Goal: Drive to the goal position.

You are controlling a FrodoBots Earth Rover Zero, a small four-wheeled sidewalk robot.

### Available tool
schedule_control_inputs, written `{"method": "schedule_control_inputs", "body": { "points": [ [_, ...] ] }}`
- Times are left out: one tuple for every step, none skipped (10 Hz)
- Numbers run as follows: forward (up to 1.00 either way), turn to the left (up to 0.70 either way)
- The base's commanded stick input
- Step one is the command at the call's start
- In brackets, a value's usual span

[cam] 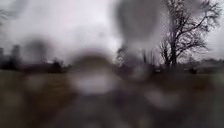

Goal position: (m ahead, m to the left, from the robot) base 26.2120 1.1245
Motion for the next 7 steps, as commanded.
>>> {"method": "schedule_control_inputs", "body": {
  "points": [
    [0.85,0.00],
    [0.85,0.00],
    [0.85,0.00],
    [0.85,0.00],
    [0.85,0.00],
    [0.85,0.00],
    [0.85,0.00]
  ]
}}
